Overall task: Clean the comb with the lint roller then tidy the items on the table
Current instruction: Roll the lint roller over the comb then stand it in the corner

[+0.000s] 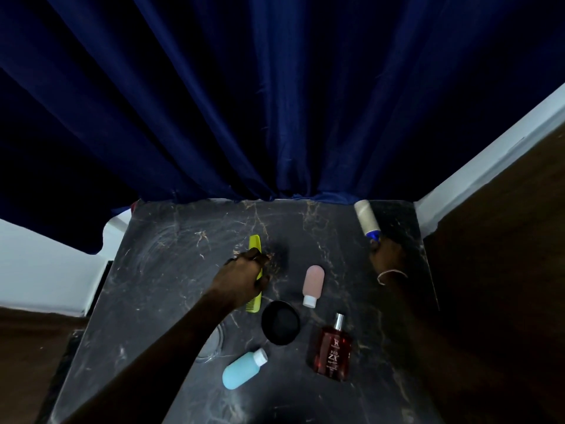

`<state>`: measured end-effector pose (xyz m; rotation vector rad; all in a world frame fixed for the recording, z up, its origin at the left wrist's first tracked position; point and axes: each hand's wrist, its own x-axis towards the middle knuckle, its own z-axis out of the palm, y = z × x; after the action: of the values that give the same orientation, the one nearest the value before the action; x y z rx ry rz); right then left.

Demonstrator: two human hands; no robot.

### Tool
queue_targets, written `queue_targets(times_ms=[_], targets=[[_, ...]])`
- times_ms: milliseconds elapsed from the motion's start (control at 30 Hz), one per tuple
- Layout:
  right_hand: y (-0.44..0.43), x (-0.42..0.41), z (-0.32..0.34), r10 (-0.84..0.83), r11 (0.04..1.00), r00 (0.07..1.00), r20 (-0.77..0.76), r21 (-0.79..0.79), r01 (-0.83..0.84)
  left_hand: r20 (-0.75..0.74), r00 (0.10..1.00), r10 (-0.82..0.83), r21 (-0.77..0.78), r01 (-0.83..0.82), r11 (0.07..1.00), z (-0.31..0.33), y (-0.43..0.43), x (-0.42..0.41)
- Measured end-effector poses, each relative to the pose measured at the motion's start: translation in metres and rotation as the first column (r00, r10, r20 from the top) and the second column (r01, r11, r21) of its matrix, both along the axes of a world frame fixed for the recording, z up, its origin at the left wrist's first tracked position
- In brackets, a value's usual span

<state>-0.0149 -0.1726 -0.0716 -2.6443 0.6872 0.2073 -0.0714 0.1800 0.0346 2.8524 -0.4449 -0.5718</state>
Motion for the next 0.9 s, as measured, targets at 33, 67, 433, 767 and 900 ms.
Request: queue_targets(times_ms=[33,67,433,767,900], targets=[[-0.01,0.001,0.003,-0.024,1.0,1.0,-0.001,-0.012,0.024,0.004,1.0,-0.003,0.004,0.003,1.0,-0.001,-0.001,0.0],[-0.022,0.004,0.003,-0.032,0.999,0.999,0.003,-0.02,0.033,0.009,1.0,-0.005,0.006,0.005,1.0,-0.001,-0.001,0.0],[-0.05,0.003,0.013,0.054,0.99,0.994,-0.096,-0.126,-0.066,0.005,1.0,0.019,-0.01,-0.019,1.0,-0.005,-0.002,0.0],[0.035,-0.011,0.01,0.153,0.988,0.986,-0.059,-0.026,-0.154,0.039,0.999,0.012,-0.021,-0.012,1.0,0.003,0.008,0.003],[0.071,-0.026,0.006,0.251,0.967,0.968,-0.019,-0.033,-0.252,0.033,0.999,0.013,-0.018,-0.012,1.0,0.007,0.011,0.002]])
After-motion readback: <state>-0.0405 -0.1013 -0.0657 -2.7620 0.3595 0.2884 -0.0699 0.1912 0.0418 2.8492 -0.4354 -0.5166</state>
